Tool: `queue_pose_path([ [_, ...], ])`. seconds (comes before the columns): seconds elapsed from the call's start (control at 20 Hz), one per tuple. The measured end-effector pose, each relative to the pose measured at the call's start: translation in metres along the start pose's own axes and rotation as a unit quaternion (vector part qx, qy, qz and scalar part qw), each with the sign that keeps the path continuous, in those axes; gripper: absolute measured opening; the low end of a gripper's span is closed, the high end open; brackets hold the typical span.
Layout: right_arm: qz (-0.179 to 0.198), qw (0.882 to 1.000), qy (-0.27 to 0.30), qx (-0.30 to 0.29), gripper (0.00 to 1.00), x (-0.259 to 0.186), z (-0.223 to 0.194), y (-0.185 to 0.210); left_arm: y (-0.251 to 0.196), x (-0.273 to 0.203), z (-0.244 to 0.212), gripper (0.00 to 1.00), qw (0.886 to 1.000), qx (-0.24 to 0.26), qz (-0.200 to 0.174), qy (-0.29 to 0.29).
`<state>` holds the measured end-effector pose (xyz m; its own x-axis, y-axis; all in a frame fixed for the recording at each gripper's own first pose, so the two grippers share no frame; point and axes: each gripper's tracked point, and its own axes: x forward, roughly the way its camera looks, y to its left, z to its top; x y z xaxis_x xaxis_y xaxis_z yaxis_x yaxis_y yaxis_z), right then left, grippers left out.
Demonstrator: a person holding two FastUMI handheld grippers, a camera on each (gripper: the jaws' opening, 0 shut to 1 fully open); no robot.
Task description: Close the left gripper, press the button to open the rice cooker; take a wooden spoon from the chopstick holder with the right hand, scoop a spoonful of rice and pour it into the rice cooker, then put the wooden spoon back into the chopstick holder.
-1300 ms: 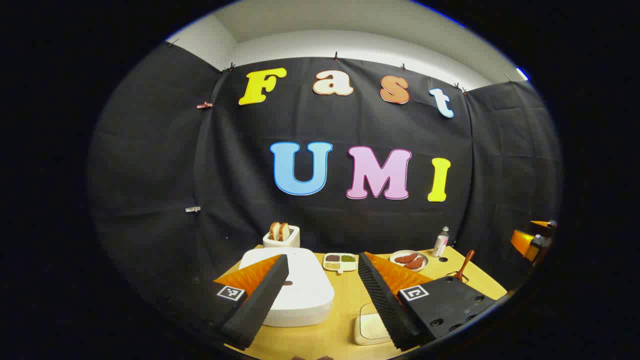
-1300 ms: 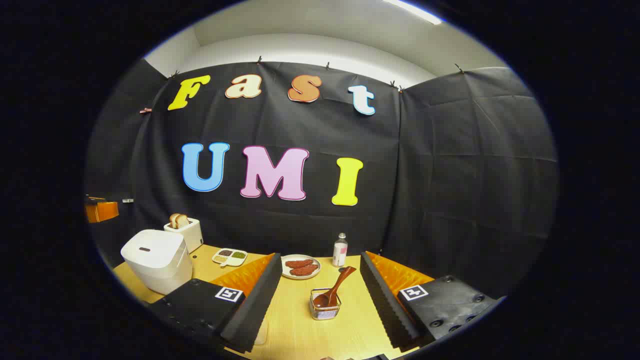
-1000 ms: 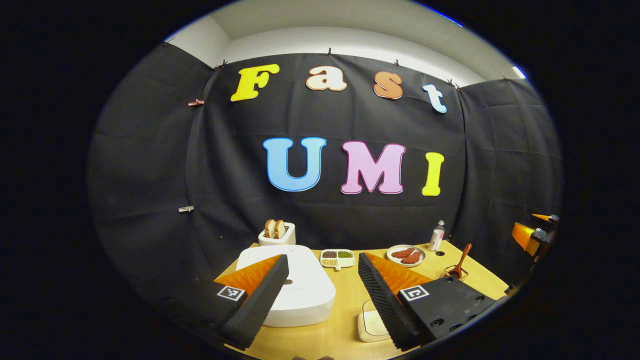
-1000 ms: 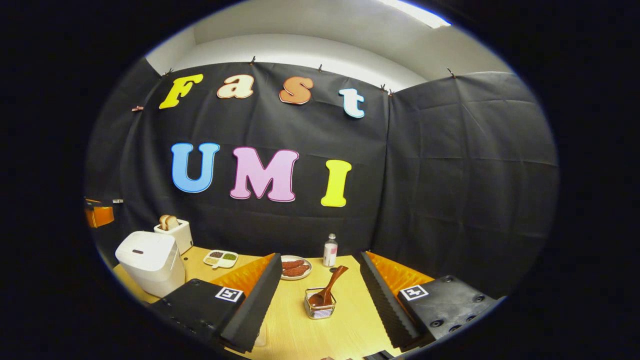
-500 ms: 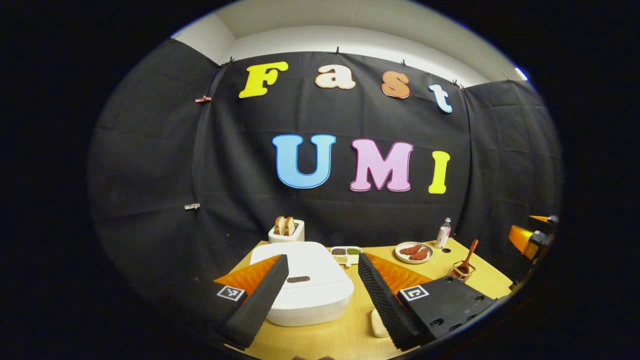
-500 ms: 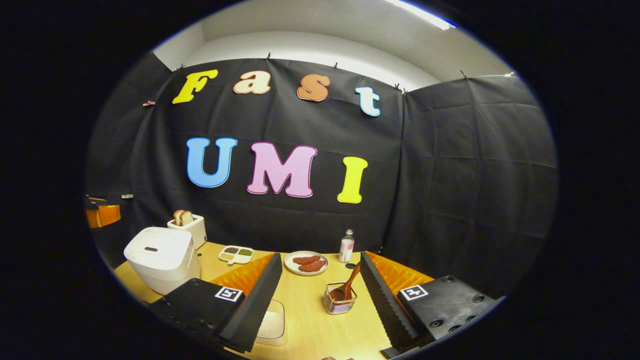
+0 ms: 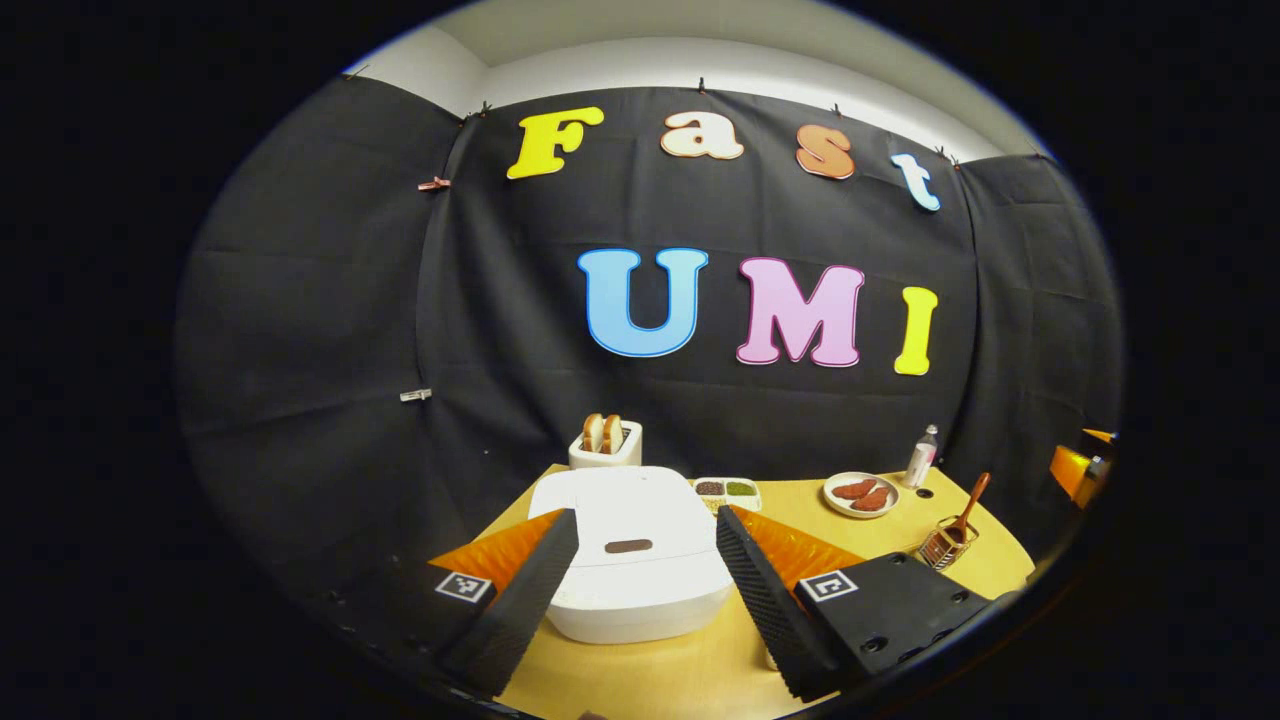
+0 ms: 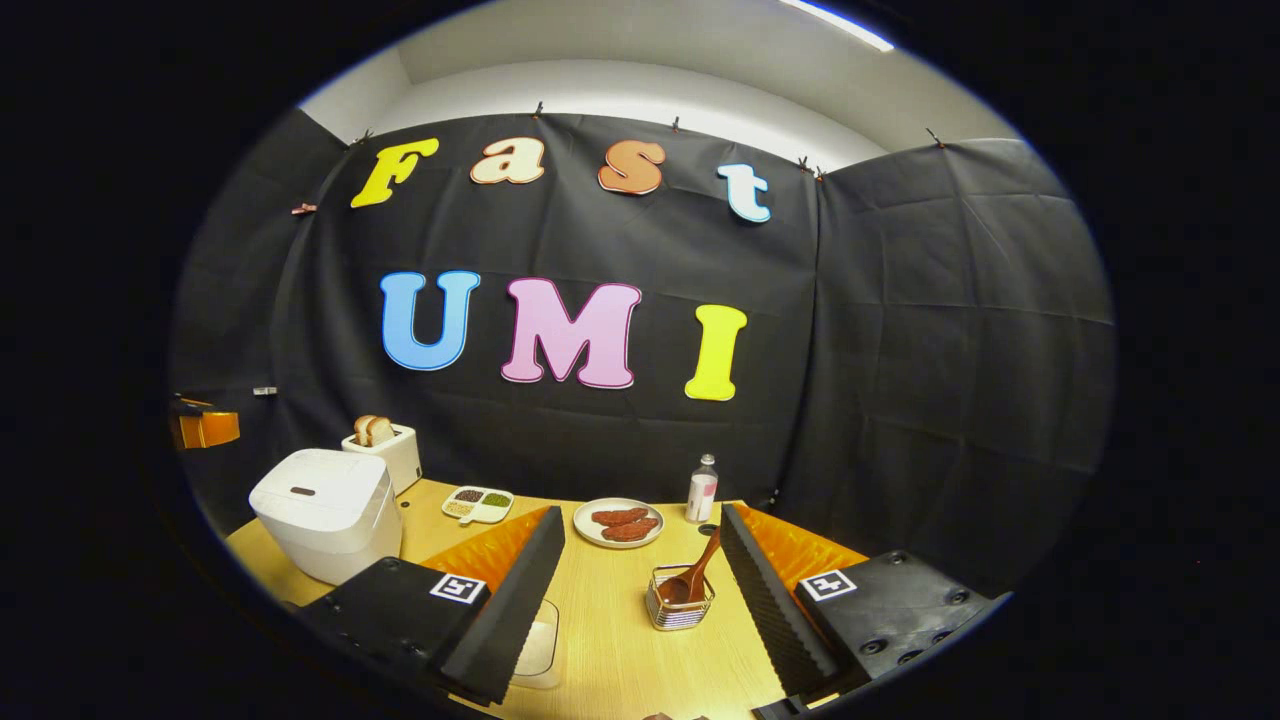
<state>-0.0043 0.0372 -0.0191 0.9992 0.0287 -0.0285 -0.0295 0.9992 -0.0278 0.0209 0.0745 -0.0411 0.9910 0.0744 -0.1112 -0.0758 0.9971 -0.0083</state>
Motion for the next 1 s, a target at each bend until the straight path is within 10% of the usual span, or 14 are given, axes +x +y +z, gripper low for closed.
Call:
queue_pose_path([
  [0.6,-0.029,0.999,0.024,0.0,0.98,-0.016,-0.018,-0.035,0.026,0.091,-0.015,0.31,0.997,0.036,-0.004,0.065],
  [0.65,-0.031,0.999,0.026,-0.003,0.98,-0.018,-0.02,-0.038,0.025,0.099,-0.021,0.14,0.997,0.038,-0.009,0.071],
  [1.0,-0.032,0.999,0.044,-0.005,0.98,-0.036,-0.032,-0.039,0.022,0.144,-0.09,0.06,0.983,-0.007,-0.045,0.175],
])
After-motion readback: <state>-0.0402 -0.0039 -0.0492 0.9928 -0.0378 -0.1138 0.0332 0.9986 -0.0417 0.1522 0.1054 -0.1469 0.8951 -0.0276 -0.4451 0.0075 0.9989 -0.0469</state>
